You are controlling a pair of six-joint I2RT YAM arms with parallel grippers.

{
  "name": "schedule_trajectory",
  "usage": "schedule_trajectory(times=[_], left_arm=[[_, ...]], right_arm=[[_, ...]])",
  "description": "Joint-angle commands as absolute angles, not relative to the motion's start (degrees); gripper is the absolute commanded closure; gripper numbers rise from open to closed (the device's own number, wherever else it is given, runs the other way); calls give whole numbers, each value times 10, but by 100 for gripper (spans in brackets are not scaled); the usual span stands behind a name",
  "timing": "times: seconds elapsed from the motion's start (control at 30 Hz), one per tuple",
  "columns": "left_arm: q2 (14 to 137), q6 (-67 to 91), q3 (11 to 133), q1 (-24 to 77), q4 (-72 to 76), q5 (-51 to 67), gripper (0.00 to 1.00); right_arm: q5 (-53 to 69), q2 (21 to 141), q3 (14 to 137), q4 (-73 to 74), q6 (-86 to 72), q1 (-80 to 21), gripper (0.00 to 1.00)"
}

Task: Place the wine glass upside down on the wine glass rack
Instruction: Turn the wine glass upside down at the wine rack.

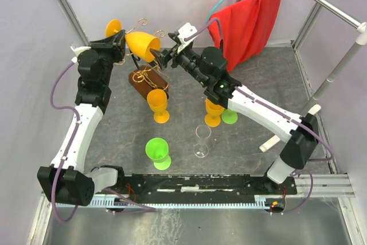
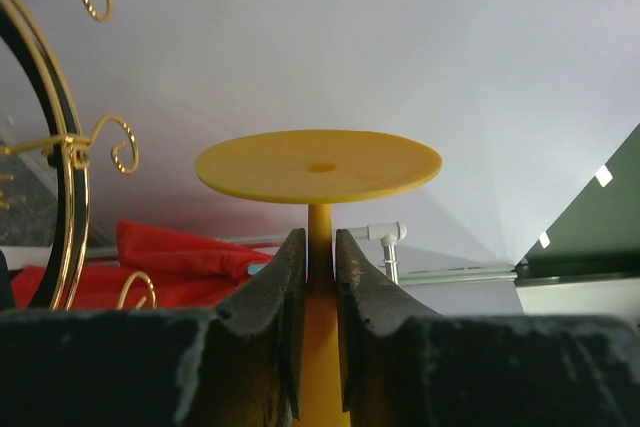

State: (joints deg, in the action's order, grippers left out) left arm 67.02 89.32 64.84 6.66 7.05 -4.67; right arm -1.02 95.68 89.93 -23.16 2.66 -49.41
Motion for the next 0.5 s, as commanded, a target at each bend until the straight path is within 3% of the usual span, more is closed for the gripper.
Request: schedule_trajectory(times=[0.0,0.23,0.47], left_arm=[[676,810,700,29,124,-25,97],[701,724,725,-22,159,34,97],[668,424,748,-38,78,-8,90]], right_arm=[[-60,877,880,-162,96,-497,9],[-173,797,837,-67,149,-497,0],[-256,745,793,-10,188,-497,0]])
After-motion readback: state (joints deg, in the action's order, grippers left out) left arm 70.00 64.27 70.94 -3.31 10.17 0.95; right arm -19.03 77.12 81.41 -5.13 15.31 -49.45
